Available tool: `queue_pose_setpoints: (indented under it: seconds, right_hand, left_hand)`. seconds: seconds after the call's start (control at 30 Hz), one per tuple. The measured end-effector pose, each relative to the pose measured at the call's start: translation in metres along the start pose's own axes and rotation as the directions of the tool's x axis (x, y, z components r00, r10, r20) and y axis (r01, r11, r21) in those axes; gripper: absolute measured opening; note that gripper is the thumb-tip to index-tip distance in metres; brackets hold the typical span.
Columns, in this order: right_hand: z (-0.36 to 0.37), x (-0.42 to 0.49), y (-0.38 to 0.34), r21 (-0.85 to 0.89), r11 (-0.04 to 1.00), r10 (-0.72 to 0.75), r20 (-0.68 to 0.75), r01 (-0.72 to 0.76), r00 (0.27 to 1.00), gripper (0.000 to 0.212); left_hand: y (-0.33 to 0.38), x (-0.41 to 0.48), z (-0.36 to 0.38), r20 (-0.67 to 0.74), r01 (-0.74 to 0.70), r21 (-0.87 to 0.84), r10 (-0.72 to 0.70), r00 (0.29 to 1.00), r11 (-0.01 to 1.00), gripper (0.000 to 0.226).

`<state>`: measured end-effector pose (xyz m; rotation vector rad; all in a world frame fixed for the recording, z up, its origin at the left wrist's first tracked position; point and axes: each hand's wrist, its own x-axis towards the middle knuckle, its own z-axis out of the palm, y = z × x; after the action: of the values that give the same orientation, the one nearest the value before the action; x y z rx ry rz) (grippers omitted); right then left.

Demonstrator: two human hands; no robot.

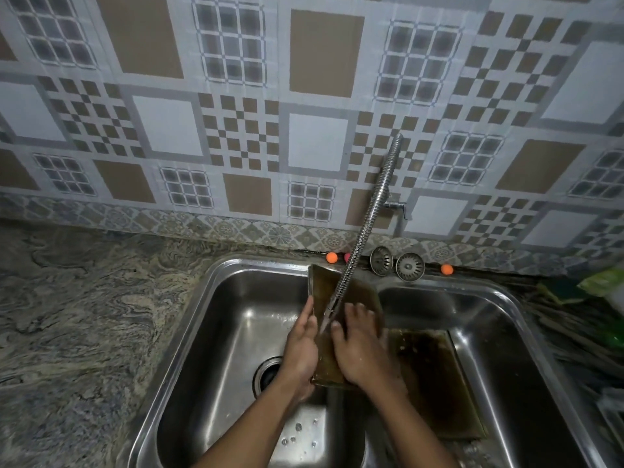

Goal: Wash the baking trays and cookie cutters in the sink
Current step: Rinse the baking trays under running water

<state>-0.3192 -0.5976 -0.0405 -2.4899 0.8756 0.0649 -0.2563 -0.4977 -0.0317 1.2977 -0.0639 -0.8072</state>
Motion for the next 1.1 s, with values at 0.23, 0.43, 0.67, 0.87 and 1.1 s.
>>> queue_pose_setpoints:
  seconds: [0.23,0.43,0.67,0.87,1.1]
  right_hand:
    - [-0.002,-0.037,0.023,-0.169,0.831,-0.519,0.110,0.531,0.847,0.059]
    - [0.010,-0.037,0.009,-0.208,0.878,-0.450,-0.049,0.432,0.892,0.059]
    - [-0.009,-0.032,0.032,-0.139,0.845,-0.512,0.069,0.517,0.856,0.062]
    - [-0.022,-0.005,0.044,-0.090,0.988,-0.114,0.116,0.125,0.987,0.081]
    - [-0.013,0.011,0.020,0.086,0.954,-0.294,0.081,0.287,0.952,0.057]
  left_hand:
    - [0.009,0.011,-0.005,-0.082,0.138,-0.146,-0.151,0.985,0.980,0.045]
    - [0.007,0.018,0.000,-0.094,0.149,-0.139,-0.163,0.982,0.979,0.043]
    - [0.013,0.012,-0.014,-0.080,0.091,-0.181,-0.107,0.991,0.979,0.047]
    - [0.002,0.010,-0.020,-0.137,0.008,-0.119,-0.024,0.990,0.993,0.047]
    - [0.005,0.010,-0.026,0.025,-0.051,-0.014,0.051,0.998,0.999,0.046]
